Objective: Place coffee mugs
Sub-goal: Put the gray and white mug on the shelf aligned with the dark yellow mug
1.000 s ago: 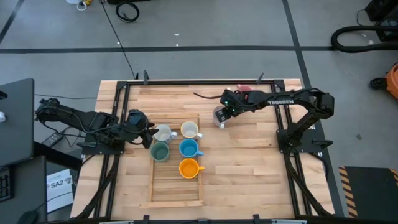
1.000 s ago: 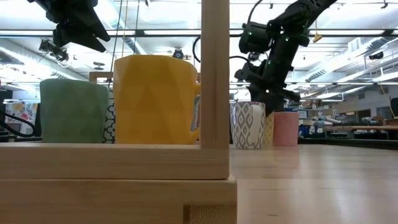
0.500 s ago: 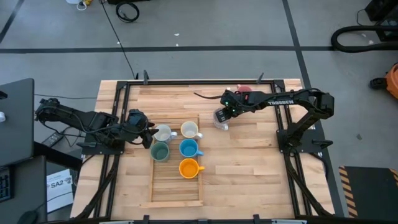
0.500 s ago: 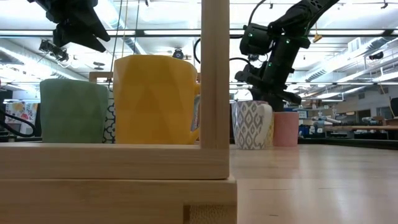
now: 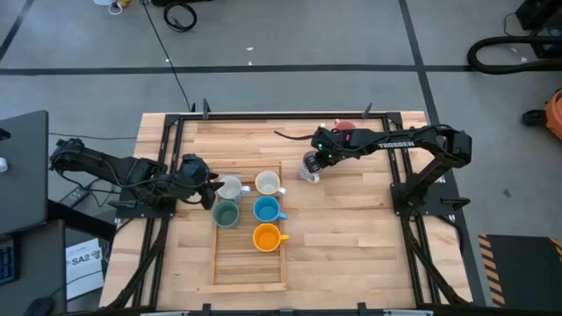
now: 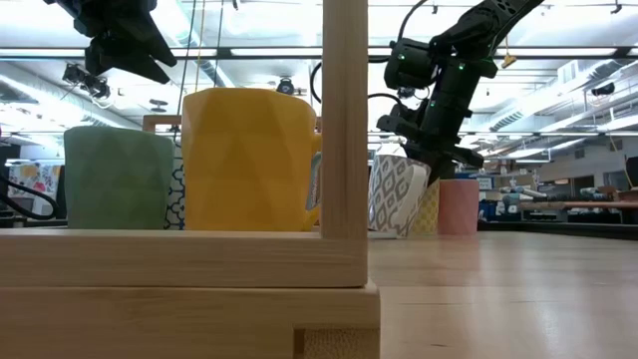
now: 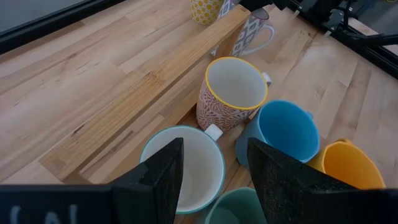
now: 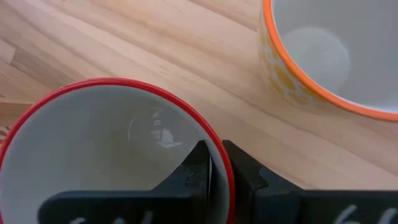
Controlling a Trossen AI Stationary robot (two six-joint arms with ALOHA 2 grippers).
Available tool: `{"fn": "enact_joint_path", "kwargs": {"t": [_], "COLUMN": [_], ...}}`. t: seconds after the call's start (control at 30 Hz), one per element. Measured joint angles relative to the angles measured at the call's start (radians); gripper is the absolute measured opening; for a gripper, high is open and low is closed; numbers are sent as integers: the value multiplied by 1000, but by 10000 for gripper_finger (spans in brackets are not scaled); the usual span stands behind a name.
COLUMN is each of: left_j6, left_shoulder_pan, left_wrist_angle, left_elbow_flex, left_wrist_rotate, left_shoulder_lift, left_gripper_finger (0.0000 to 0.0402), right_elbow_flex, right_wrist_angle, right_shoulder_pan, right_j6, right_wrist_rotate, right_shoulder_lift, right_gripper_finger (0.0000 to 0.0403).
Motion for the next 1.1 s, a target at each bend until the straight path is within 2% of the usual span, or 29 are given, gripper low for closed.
{"fn": "enact_joint_path", "kwargs": {"t": [0.3, 0.47, 0.63, 0.83, 1.1], "left_j6": [0, 89, 198, 332, 559], "left_shoulder_pan": [0, 0, 0, 0, 0], "left_wrist_angle": [5, 78, 203, 346, 554], "left_elbow_flex": [0, 0, -1, -1, -1], "left_wrist_rotate": [0, 0, 1, 3, 11], "left_shoulder_lift": [0, 0, 0, 0, 75], "left_gripper_finger": [183, 183, 183, 183, 183], "right_elbow_flex": [2, 46, 134, 282, 500], "right_wrist_angle": [1, -29, -114, -301, -500], "right_shoulder_pan": [-1, -2, -8, -8, -9], "right_j6": [56, 57, 58, 57, 62], "right_wrist_rotate": [-87, -137, -213, -291, -277], "right_shoulder_lift": [-3, -3, -3, -4, -4], "right_gripper_finger": [35, 35, 35, 35, 35]}}
